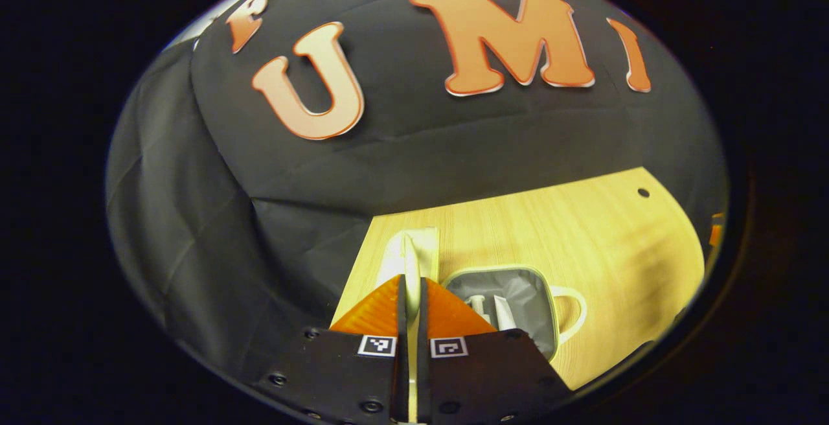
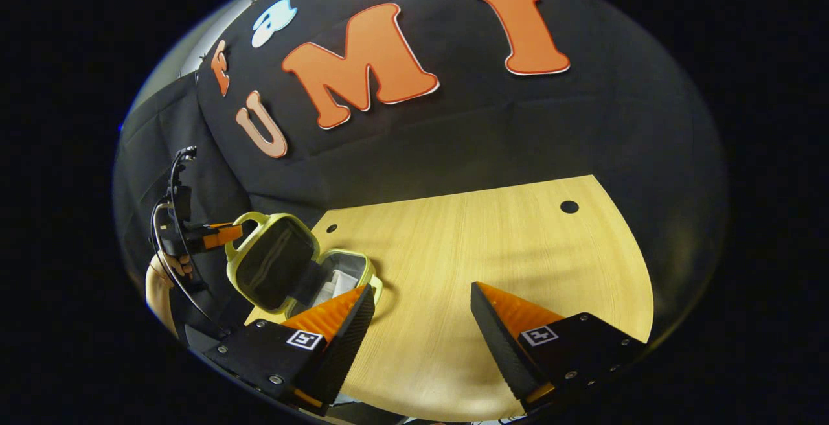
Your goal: First open the suitcase, pack the skin care products into it, and then close the suitcase.
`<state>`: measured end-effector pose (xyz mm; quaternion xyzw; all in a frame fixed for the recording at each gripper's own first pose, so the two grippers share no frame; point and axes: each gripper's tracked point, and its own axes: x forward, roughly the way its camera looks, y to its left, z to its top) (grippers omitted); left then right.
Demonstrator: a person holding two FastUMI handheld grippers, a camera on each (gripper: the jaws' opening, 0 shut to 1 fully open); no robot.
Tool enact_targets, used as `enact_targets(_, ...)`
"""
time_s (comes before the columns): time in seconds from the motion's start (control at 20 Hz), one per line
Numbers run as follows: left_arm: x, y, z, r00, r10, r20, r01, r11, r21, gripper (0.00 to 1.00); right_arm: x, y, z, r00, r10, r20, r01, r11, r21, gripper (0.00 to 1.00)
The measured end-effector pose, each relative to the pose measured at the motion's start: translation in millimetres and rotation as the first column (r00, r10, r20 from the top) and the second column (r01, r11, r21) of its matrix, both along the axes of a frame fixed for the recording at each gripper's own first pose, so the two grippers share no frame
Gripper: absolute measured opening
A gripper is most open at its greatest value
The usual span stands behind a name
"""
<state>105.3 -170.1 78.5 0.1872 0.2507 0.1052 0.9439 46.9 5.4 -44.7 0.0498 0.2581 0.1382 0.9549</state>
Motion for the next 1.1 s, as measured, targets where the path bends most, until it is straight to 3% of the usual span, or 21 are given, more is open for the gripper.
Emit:
enact_targets(0.25, 15.9, -86.3, -33.8, 0.997, -0.061, -0.039, 0.064, 0.994, 0.085, 0.05, -4.4, -40.1, -2.1, 0.999, -0.039, -0.002, 0.039, 0.999, -0.004, 0.95)
enact_targets(0.55, 41.7, -184.7, -134.3, 0.974, -0.167, -0.154, 0.161, 0.986, -0.052, 0.05, -12.8, -78.2, -14.8, 0.996, -0.085, -0.023, 0.084, 0.996, -0.032, 0.95)
enact_targets(0.75, 46.3, -180.5, -190.7, 0.964, -0.174, -0.204, 0.142, 0.977, -0.161, 0.05, -19.5, -93.6, -28.0, 0.991, -0.120, -0.054, 0.118, 0.992, -0.041, 0.95)
enact_targets(1.1, 42.1, -189.0, -198.1, 0.965, -0.181, -0.190, 0.139, 0.967, -0.212, 0.06, -33.1, -95.1, -39.0, 0.986, -0.147, -0.084, 0.143, 0.989, -0.047, 0.95)
